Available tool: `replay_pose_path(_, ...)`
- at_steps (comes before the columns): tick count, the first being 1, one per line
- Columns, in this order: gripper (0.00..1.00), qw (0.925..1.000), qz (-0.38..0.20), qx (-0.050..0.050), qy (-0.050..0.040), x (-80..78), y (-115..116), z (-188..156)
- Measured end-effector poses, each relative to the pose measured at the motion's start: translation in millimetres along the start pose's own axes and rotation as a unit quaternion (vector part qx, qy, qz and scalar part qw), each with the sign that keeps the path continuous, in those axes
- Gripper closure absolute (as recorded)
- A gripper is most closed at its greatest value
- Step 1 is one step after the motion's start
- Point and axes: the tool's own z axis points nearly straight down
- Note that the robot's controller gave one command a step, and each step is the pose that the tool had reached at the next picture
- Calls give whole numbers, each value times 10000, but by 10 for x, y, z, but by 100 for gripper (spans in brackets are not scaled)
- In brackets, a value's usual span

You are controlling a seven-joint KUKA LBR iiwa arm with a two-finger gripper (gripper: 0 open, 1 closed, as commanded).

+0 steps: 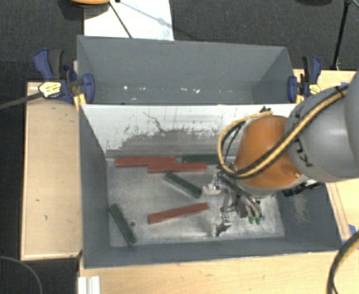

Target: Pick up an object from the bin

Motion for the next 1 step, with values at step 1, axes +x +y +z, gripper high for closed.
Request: replay_pose_path(1,0,10000,-2,0,-4,-4,0,-1)
